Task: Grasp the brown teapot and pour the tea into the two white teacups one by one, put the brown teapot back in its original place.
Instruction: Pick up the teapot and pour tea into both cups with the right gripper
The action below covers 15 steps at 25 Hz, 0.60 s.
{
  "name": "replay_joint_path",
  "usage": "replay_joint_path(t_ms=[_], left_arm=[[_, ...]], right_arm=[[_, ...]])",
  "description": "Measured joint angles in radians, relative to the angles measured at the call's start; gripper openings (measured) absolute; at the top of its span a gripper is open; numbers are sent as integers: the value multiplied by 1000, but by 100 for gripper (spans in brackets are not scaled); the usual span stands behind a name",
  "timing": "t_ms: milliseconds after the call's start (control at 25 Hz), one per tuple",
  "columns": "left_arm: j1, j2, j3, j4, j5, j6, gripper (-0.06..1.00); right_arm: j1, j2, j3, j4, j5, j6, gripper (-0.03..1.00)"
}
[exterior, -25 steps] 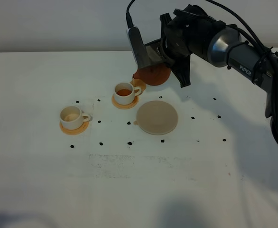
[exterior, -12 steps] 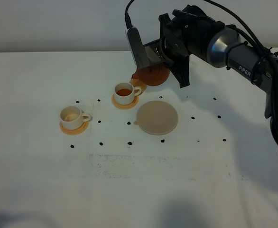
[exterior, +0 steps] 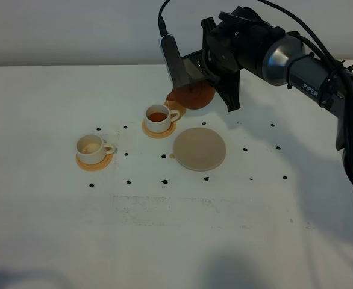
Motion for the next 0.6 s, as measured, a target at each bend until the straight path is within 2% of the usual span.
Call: replay_joint_path(t_ms=[600], left_arm=[[0,0,0,0,0,0,67]], right_arm=[[19,0,0,-1,-1,0,9]])
